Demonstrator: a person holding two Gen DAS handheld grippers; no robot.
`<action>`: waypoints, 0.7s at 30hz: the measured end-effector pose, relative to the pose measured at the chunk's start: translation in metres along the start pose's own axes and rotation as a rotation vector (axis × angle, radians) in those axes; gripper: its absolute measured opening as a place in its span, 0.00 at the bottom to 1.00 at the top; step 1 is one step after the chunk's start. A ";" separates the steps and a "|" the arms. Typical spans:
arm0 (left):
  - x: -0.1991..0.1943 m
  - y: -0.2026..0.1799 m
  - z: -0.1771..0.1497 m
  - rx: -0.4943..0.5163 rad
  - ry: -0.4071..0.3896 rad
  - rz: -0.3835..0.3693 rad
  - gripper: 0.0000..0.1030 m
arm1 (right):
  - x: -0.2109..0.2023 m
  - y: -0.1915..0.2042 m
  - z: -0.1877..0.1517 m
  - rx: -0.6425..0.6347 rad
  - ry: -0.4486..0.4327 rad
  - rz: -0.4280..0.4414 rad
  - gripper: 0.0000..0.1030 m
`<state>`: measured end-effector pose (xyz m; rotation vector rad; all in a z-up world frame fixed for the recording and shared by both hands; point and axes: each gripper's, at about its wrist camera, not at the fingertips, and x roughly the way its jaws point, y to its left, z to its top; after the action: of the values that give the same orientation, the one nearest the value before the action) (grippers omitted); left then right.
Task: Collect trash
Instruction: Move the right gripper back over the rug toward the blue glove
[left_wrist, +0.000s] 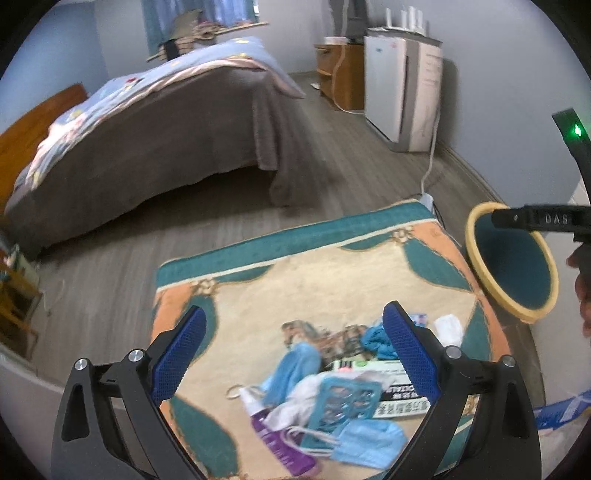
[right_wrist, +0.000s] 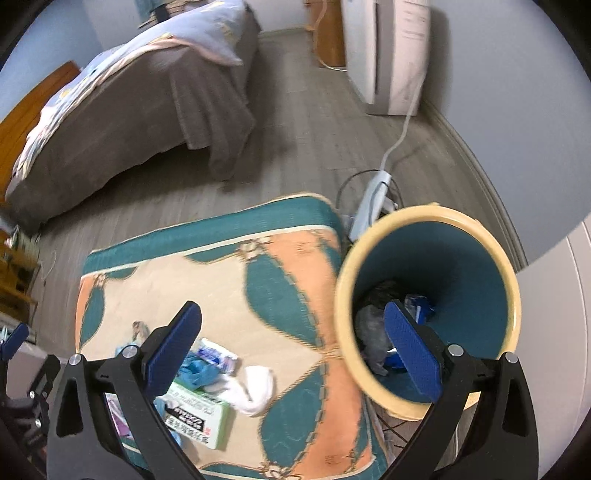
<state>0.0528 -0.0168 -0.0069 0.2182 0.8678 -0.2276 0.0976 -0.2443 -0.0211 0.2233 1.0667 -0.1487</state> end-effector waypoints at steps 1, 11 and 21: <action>0.000 0.006 -0.004 -0.017 0.002 0.003 0.93 | 0.000 0.006 -0.001 -0.009 0.001 0.003 0.94; 0.005 0.064 -0.021 -0.153 0.010 0.029 0.93 | 0.013 0.046 -0.010 -0.059 0.049 0.011 0.94; 0.017 0.093 -0.036 -0.173 0.060 0.029 0.93 | 0.026 0.088 -0.027 -0.132 0.083 -0.017 0.94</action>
<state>0.0640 0.0803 -0.0332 0.0762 0.9379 -0.1182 0.1078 -0.1523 -0.0469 0.1021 1.1567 -0.0850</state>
